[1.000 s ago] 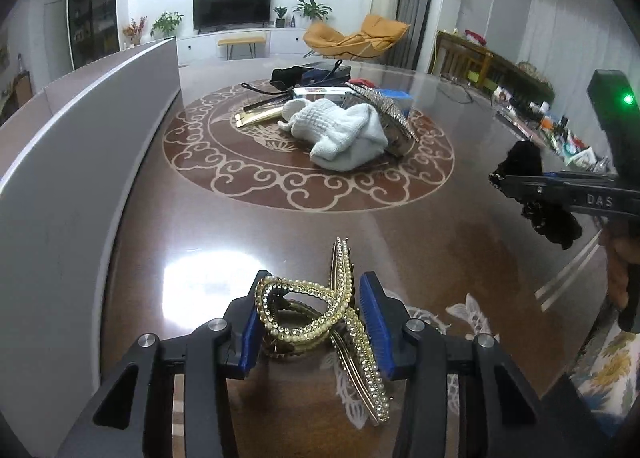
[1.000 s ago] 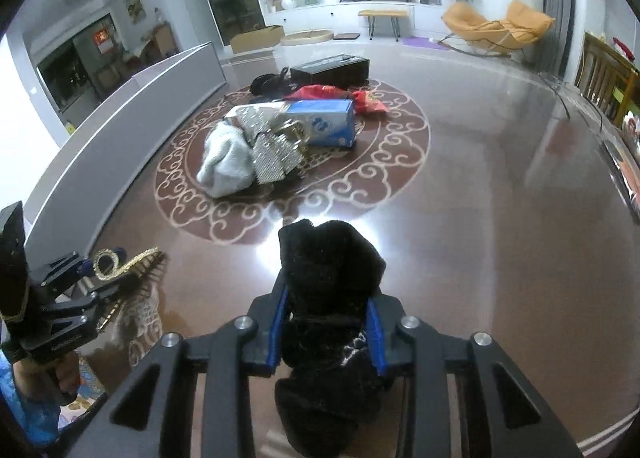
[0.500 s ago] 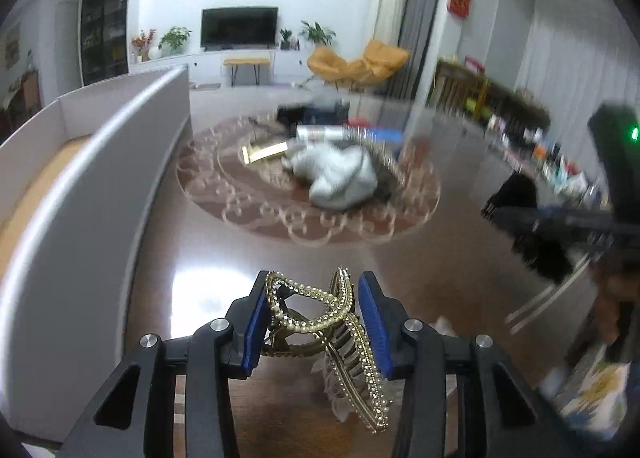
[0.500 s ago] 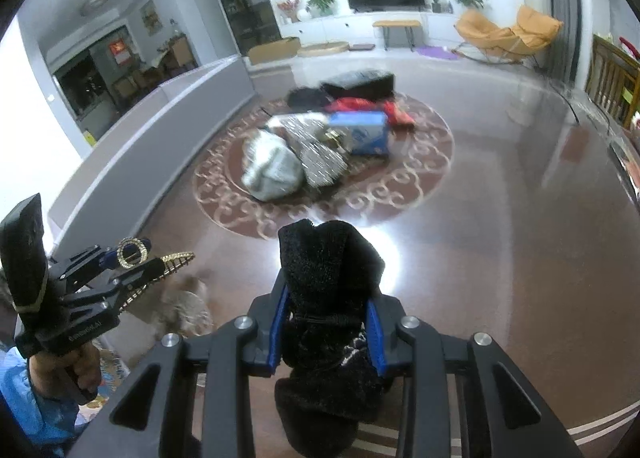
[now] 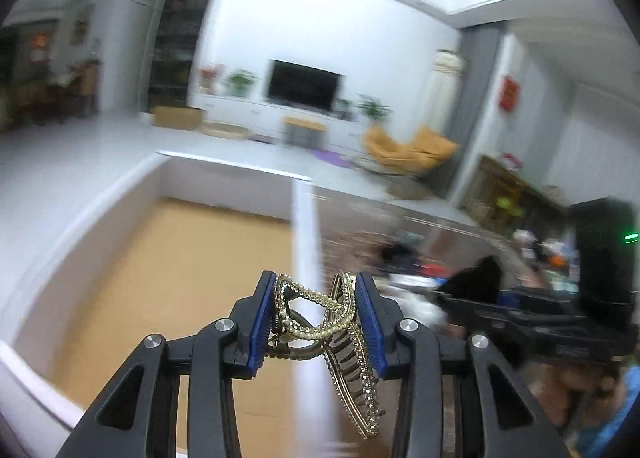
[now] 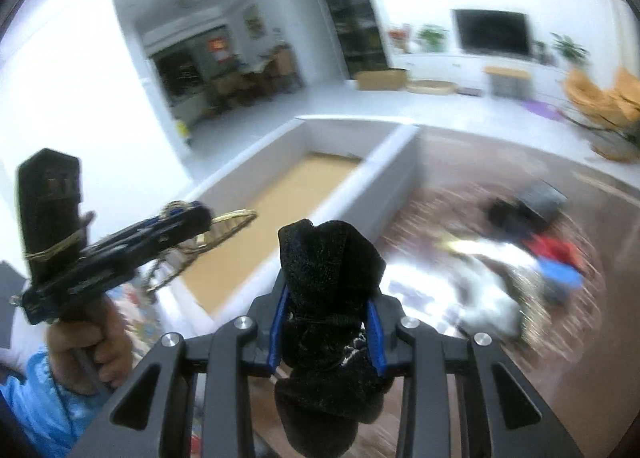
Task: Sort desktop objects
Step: 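Carry the hair claw and hair tie to the bin with both grippers, then open both grippers to drop the hair claw and hair tie in the bin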
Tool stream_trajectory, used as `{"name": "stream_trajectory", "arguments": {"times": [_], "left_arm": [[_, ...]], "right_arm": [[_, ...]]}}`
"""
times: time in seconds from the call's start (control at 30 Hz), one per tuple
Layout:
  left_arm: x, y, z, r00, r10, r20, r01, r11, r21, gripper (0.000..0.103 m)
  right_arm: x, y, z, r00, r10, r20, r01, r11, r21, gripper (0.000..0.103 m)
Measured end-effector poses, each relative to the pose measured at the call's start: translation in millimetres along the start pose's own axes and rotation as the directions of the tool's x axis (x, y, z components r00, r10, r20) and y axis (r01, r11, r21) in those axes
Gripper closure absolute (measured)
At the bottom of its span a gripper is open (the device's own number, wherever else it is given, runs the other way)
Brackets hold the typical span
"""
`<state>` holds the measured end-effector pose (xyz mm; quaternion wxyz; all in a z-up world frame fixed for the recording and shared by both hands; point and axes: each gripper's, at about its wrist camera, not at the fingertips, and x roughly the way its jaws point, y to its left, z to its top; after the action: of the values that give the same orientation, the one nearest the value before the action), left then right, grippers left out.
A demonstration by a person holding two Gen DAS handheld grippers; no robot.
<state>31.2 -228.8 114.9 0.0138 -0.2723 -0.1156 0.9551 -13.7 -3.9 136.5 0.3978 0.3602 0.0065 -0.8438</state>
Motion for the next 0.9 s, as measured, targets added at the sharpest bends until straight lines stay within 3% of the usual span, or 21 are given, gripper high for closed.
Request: {"name": "stream_trajectory", "arguments": {"times": [0.07,0.17,0.3,0.37,0.4,0.43,0.47,0.5,0.53,0.57,0.77,0.9], "left_arm": [[11,37,6,0.997,0.077,-0.029,-0.078,0.996,-0.031,0.063],[40,87,10,0.975,0.185,-0.122,-0.192,0.98,-0.048,0.063],[84,127,8,0.912,0.274,-0.304,-0.285,0.958,0.008,0.063],[97,133,4,0.873,0.302,-0.384,-0.31,0.95,0.043,0.062],[101,134,3,0.859,0.315,-0.404,-0.314,0.947,0.07,0.06],[103,134,-1,0.854,0.326,-0.405,-0.317,0.944,0.092,0.049],[104,129,-3,0.849,0.34,-0.405,-0.319,0.94,0.121,0.04],[104,126,-5,0.847,0.35,-0.401,-0.32,0.937,0.14,0.023],[105,120,-8,0.844,0.362,-0.395,-0.322,0.932,0.167,0.017],[107,114,-11,0.839,0.378,-0.391,-0.322,0.925,0.201,0.017],[126,100,-37,0.76,0.501,-0.415,-0.346,0.851,0.394,0.016],[129,90,-42,0.754,0.538,-0.377,-0.336,0.809,0.483,0.016]], "right_arm": [[27,31,19,0.999,0.047,-0.013,-0.048,0.998,-0.038,0.069],[87,71,37,0.99,0.113,-0.084,-0.12,0.99,-0.078,0.069],[167,88,34,0.966,0.133,-0.222,-0.148,0.988,-0.053,0.068],[193,87,30,0.954,0.104,-0.282,-0.113,0.993,-0.018,0.066],[200,85,28,0.952,0.09,-0.292,-0.096,0.995,-0.007,0.059],[203,84,27,0.952,0.082,-0.294,-0.086,0.996,-0.002,0.053],[204,83,25,0.954,0.076,-0.292,-0.081,0.997,-0.005,0.038],[204,83,24,0.956,0.069,-0.285,-0.077,0.997,-0.015,0.026],[202,83,22,0.959,0.059,-0.278,-0.07,0.997,-0.032,0.023],[202,85,20,0.96,0.045,-0.276,-0.061,0.997,-0.051,0.022],[193,97,-4,0.969,-0.075,-0.236,0.019,0.972,-0.233,0.022],[190,99,-11,0.98,-0.08,-0.182,0.035,0.97,-0.241,0.02]]}}
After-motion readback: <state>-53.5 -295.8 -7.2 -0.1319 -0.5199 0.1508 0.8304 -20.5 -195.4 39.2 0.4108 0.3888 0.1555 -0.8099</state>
